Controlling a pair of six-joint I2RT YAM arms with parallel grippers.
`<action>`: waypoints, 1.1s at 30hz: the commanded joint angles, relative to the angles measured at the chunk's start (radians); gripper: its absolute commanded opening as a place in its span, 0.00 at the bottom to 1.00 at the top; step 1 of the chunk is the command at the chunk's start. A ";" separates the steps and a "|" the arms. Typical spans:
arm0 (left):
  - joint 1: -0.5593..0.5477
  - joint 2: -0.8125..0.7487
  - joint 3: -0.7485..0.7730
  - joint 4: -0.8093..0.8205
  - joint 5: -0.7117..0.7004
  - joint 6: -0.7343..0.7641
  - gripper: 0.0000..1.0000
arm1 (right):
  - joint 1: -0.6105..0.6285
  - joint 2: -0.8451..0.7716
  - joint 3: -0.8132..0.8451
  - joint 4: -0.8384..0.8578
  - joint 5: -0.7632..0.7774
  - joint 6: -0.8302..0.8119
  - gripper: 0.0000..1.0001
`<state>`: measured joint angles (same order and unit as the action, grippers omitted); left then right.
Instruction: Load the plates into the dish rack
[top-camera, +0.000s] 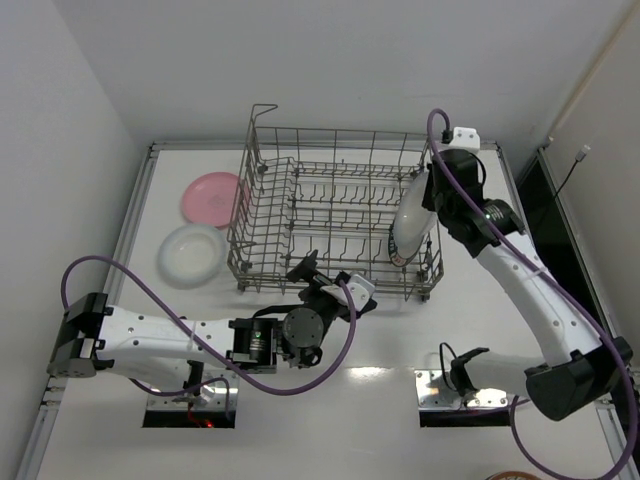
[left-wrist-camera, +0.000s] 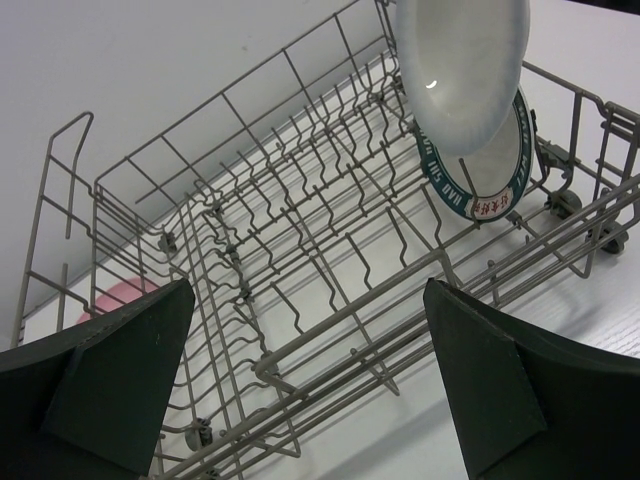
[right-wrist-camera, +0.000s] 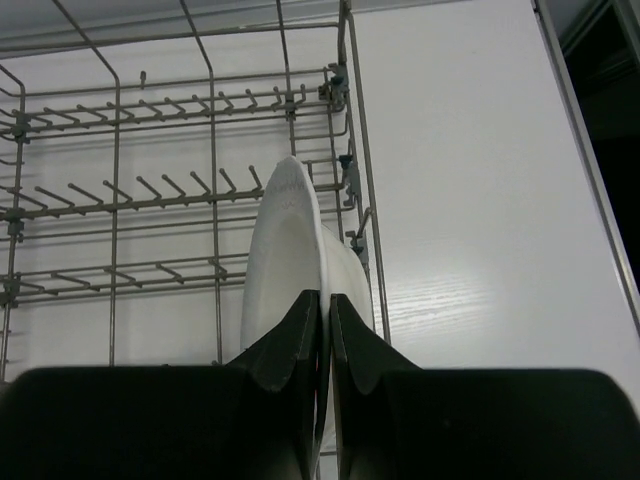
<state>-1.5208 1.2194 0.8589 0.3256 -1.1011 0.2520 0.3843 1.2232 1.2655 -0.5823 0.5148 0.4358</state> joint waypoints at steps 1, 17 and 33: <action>-0.010 -0.038 0.008 0.052 -0.016 -0.003 1.00 | 0.034 -0.001 0.002 0.170 0.088 -0.051 0.00; -0.010 -0.047 -0.001 0.061 -0.006 -0.003 1.00 | 0.212 0.208 -0.001 0.286 0.249 -0.141 0.00; -0.010 -0.057 -0.001 0.061 0.003 -0.003 1.00 | 0.212 0.062 0.038 0.240 0.314 -0.207 0.00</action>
<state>-1.5208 1.1908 0.8589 0.3313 -1.0966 0.2539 0.5980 1.3560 1.2610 -0.4057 0.7628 0.2634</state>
